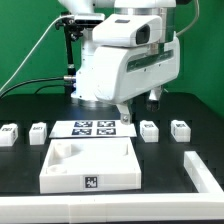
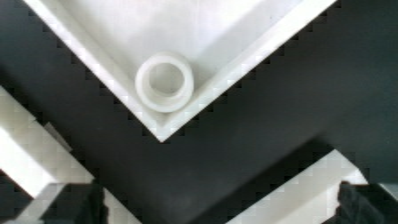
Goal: Assemble one leg
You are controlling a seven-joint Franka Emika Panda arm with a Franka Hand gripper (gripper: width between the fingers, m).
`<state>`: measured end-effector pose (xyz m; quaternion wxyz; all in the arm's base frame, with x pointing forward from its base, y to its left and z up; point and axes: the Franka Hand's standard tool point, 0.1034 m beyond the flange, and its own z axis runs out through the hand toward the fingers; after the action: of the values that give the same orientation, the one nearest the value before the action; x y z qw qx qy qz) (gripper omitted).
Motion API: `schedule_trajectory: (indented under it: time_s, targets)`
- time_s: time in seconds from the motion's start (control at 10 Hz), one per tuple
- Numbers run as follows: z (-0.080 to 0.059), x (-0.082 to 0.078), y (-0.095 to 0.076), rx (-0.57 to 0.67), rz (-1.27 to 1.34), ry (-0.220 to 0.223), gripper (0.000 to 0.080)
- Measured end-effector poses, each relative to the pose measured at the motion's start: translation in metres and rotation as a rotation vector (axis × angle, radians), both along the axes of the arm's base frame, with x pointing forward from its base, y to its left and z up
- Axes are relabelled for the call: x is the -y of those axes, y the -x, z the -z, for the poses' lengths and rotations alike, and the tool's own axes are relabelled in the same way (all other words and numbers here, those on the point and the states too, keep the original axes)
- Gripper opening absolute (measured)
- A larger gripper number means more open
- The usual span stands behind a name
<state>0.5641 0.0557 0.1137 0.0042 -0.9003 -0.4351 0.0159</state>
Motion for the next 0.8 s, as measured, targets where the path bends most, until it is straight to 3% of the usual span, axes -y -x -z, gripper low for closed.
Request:
schedule_trajectory:
  time_s: [0.8]
  targets:
    - [0.0004,0.0,0.0002,-0.001,0.0,0.0,0.065]
